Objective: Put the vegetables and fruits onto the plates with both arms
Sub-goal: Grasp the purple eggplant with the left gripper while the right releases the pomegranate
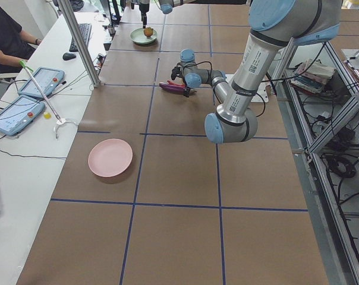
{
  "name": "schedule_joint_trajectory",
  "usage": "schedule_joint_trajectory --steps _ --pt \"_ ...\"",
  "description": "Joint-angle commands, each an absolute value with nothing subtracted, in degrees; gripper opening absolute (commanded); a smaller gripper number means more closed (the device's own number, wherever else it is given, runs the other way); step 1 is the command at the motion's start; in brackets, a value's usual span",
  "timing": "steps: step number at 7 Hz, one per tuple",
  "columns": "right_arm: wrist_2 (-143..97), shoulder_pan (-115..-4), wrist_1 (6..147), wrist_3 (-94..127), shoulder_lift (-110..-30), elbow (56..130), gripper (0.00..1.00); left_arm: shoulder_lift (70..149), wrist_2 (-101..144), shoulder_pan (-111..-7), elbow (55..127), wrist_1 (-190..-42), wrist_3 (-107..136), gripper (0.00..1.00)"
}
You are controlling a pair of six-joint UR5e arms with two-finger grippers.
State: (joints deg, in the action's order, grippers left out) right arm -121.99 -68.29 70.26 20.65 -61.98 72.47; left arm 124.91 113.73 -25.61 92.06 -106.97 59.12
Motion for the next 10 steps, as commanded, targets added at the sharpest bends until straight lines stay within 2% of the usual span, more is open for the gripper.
schedule_joint_trajectory --steps 1,4,5,6,7,8,10 --pt "-122.1 -68.3 70.1 20.7 -62.6 73.1 1.00 125.0 113.7 -25.4 91.8 -107.0 59.1 0.76" --pt "-122.1 -68.3 70.2 20.7 -63.2 74.0 1.00 124.9 111.6 -25.5 91.7 -107.2 59.1 0.61" --pt "-122.1 -68.3 70.2 20.7 -63.2 74.2 1.00 125.1 109.5 -25.7 91.6 -108.1 58.9 0.45" --pt "-122.1 -68.3 70.4 20.7 -63.5 74.6 1.00 125.0 109.3 -27.0 91.5 -110.3 58.6 0.23" --pt "-122.1 -68.3 70.3 20.7 -63.7 74.7 1.00 124.9 109.1 -27.3 91.1 -110.2 58.5 0.06" --pt "-122.2 -68.3 70.3 20.7 -63.8 74.8 1.00 125.1 109.1 -28.4 91.0 -110.2 58.9 0.00" --pt "-123.0 -68.3 70.3 20.7 -63.5 74.9 1.00 124.7 109.1 -33.8 91.8 -110.2 60.5 0.00"
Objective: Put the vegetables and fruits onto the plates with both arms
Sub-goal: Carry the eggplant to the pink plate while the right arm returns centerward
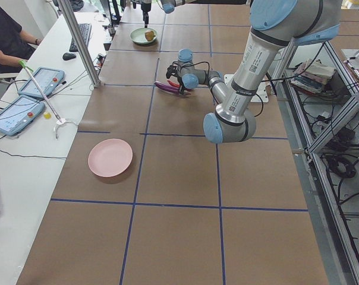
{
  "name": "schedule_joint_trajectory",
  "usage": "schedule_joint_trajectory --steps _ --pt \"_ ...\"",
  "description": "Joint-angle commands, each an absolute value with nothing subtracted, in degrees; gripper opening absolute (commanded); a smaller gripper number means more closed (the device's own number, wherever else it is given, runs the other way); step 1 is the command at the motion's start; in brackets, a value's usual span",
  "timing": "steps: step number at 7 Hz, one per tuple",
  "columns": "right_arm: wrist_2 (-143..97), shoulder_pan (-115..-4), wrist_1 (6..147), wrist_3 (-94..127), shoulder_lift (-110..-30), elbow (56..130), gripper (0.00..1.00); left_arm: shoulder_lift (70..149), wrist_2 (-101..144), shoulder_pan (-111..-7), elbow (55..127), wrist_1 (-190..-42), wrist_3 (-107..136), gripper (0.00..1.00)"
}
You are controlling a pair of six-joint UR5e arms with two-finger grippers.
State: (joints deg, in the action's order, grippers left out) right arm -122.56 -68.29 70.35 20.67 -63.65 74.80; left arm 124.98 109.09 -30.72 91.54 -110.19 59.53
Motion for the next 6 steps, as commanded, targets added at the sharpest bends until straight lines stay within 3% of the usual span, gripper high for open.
schedule_joint_trajectory --steps 1,3,6 --pt "-123.1 -68.3 70.8 21.2 -63.9 76.6 1.00 124.3 109.1 -37.7 91.8 -110.1 62.5 0.00" --pt "-126.3 -68.2 72.1 31.8 -64.9 82.7 1.00 119.9 109.3 -47.2 89.8 -109.7 58.0 0.00" --pt "-126.9 -61.5 72.1 50.6 -69.5 96.9 1.00 119.7 109.8 -58.8 77.2 -109.7 40.5 0.00"
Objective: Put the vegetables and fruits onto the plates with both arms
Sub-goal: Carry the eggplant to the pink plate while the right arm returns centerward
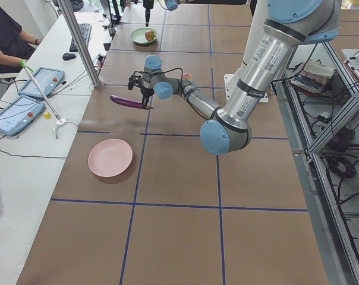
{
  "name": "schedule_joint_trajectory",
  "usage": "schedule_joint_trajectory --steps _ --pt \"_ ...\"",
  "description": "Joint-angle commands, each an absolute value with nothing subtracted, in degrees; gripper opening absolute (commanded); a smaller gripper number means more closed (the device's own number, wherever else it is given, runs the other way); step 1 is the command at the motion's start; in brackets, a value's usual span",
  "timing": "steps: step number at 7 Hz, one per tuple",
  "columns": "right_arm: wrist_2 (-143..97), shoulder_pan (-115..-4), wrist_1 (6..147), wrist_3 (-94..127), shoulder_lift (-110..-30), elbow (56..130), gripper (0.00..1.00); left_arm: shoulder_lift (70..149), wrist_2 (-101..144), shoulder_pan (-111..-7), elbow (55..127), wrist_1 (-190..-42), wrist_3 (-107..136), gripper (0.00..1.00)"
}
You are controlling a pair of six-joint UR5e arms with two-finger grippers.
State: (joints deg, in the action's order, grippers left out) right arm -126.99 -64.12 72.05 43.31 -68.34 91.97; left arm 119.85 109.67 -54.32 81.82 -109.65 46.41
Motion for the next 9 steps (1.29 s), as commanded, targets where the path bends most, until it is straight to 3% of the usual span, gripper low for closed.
schedule_joint_trajectory --steps 1,3,4,5,6,8,9 --pt "-126.6 -59.5 72.1 54.8 -69.5 98.9 1.00 119.7 109.8 -61.3 74.1 -109.4 40.0 0.01" --pt "-126.3 -55.9 72.1 61.0 -69.4 102.5 1.00 118.6 109.8 -64.7 70.3 -109.7 39.9 0.04" --pt "-123.0 -51.8 72.1 66.2 -69.1 105.5 1.00 118.6 109.8 -65.3 67.4 -110.2 39.7 0.21" --pt "-120.3 -48.1 72.1 71.1 -68.6 107.3 1.00 118.6 109.7 -65.2 65.8 -110.2 35.3 0.87" --pt "-117.6 -44.1 72.2 76.8 -66.6 107.7 1.00 118.6 109.8 -65.3 65.7 -110.5 33.7 1.00" --pt "-110.4 -35.4 73.0 85.8 -63.0 107.4 1.00 118.6 116.3 -65.8 66.1 -111.7 34.1 1.00" --pt "-109.4 -33.1 80.1 88.0 -58.3 107.3 1.00 118.5 119.3 -67.2 67.1 -111.7 34.1 1.00"
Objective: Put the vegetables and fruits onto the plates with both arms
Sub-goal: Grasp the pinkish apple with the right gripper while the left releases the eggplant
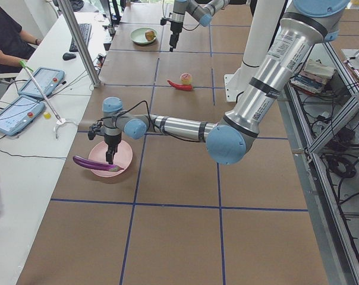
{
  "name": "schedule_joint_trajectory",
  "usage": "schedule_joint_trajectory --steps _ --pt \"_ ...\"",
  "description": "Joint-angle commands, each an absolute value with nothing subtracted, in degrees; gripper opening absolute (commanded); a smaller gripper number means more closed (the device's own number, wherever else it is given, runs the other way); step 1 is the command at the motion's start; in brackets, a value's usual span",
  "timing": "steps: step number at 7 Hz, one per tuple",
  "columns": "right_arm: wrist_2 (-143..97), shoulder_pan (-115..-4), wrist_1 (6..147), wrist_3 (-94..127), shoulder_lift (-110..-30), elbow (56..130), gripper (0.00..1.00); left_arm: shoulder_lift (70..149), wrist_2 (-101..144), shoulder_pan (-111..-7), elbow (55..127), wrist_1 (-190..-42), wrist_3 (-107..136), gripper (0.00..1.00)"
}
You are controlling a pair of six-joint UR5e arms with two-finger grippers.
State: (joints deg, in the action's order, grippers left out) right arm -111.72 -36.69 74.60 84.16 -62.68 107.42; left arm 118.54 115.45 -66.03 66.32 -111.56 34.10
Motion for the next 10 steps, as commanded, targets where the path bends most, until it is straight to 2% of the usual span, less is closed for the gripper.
schedule_joint_trajectory --steps 1,2,4,5,10 --pt "-104.6 -29.4 84.8 90.3 -54.9 106.6 1.00 118.5 121.8 -67.9 67.7 -111.6 34.2 1.00" --pt "-100.2 -26.3 85.2 92.2 -53.2 104.3 1.00 118.6 121.9 -67.9 67.7 -111.6 35.3 1.00" --pt "-100.0 -25.1 86.6 94.9 -48.2 94.7 1.00 118.5 121.9 -67.9 68.7 -111.6 36.8 1.00" --pt "-100.3 -25.0 93.5 93.7 -46.4 94.3 1.00 118.6 122.0 -67.7 68.9 -111.7 39.2 1.00" --pt "-97.4 -21.8 94.3 93.5 -46.1 90.7 1.00 118.5 122.0 -67.3 71.2 -111.6 41.9 1.00"
